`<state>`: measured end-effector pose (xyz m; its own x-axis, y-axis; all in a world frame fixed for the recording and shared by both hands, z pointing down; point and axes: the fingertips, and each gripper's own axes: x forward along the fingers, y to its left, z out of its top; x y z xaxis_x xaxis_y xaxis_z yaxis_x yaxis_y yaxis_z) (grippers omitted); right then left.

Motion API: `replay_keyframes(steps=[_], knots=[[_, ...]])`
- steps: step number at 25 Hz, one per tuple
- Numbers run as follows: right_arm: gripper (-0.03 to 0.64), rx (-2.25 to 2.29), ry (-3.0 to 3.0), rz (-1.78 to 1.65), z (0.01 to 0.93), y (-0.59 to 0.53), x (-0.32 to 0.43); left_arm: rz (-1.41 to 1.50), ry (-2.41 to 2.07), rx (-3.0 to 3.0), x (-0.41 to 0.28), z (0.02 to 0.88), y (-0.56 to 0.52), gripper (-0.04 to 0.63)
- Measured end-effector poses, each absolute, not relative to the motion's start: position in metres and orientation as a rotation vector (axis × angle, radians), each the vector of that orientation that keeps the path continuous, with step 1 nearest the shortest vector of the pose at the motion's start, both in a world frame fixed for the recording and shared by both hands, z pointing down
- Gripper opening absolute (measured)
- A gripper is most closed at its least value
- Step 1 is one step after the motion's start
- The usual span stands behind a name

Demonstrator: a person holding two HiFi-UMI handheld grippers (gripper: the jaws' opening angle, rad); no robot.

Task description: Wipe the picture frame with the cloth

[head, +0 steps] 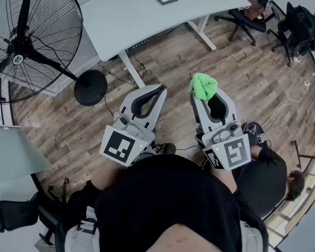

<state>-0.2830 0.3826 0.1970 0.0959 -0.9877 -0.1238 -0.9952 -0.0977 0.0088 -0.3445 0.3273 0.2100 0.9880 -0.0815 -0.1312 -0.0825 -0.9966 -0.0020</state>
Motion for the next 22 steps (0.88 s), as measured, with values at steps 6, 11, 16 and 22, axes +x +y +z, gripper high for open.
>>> replay_keyframes(steps=[6,11,16,22], knots=[[0.115,-2.277,2.042,0.165,0.196,0.381,-0.282,0.217,0.129,-3.116,-0.345,0.208,0.324,0.012],[0.115,-2.267,2.042,0.162,0.196,0.38,-0.28,0.219,0.139,-3.111,-0.345,0.206,0.323,0.012],[0.117,-2.228,2.066,0.144,0.197,0.369,-0.287,0.219,0.144,-3.112,-0.348,0.206,0.316,0.012],[0.121,-2.198,2.078,0.091,0.202,0.356,-0.291,0.215,0.131,-3.113,-0.35,0.208,0.304,0.012]])
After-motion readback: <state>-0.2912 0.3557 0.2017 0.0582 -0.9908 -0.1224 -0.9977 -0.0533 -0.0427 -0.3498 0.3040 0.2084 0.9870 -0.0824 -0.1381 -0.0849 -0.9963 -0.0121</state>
